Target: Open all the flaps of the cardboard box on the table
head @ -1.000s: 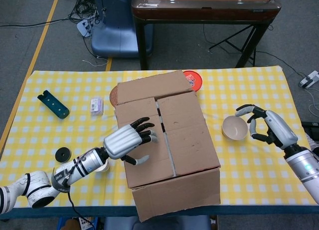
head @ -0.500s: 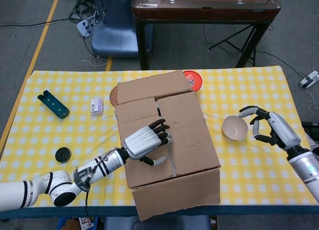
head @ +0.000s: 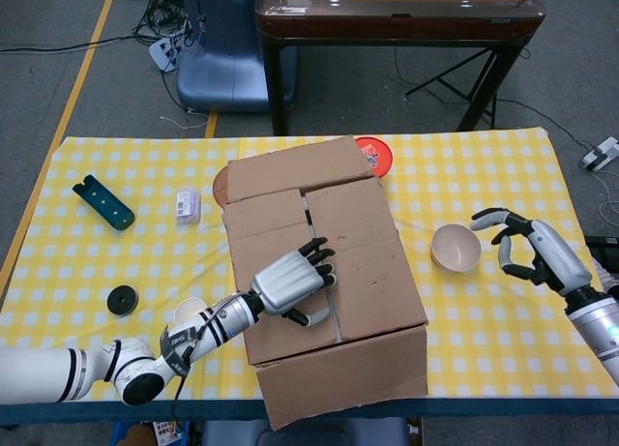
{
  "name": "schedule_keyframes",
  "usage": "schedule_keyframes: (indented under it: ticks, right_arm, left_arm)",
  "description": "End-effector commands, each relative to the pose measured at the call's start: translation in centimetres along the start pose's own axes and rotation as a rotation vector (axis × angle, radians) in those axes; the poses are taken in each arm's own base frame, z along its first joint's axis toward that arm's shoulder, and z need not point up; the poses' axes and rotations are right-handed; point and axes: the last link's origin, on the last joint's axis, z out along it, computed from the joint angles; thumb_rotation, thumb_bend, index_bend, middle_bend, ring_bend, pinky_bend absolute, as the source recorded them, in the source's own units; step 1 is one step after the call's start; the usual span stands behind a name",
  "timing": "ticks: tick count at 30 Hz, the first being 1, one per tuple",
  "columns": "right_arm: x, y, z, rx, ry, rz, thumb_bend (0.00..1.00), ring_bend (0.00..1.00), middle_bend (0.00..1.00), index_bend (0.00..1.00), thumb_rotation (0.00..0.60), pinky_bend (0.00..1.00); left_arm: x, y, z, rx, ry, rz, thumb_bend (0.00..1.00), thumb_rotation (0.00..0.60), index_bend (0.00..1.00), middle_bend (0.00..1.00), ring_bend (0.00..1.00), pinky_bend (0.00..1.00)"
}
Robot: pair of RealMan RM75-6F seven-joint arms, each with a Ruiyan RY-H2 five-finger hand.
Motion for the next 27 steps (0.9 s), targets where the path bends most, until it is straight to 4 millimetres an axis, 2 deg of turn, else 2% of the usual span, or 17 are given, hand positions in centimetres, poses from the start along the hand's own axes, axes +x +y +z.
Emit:
schedule_keyframes:
  ticks: [1,10,18,27]
  right_arm:
    - [0.1,0.1,-0.1,0.000,0.002,0.003,0.75,0.23,0.24,0.34,0.600,0.35]
    - [0.2,0.2,-0.3,0.003,0.002,0.011,0.75,0.23,0.24,0.34,0.600,0.35]
    - [0.4,0.0,-0.4,0.011,0.007,0.014,0.75,0.23,0.24,0.34,0.600,0.35]
    - [0.3,0.1,-0.4,0.010,0.008,0.013,0.75,0.23,0.24,0.34,0.600,0.35]
  left_arm:
    - [-0.1,0.1,0.0,0.006,-0.006,0.022,0.44,0.231,0.45,0.34,0.12,0.00]
    - [0.1,0.3,-0.4,0.021,-0.010,0.029,0.44,0.148,0.49,0.38,0.14,0.00]
    - [1.2,0.2,-1.4,0.044,0.023,-0.008,0.44,0.132,0.53,0.44,0.17,0.00]
    - [3.7,-0.7,-4.0,0.083,0.084,-0.047,0.44,0.121,0.54,0.45,0.18,0.00]
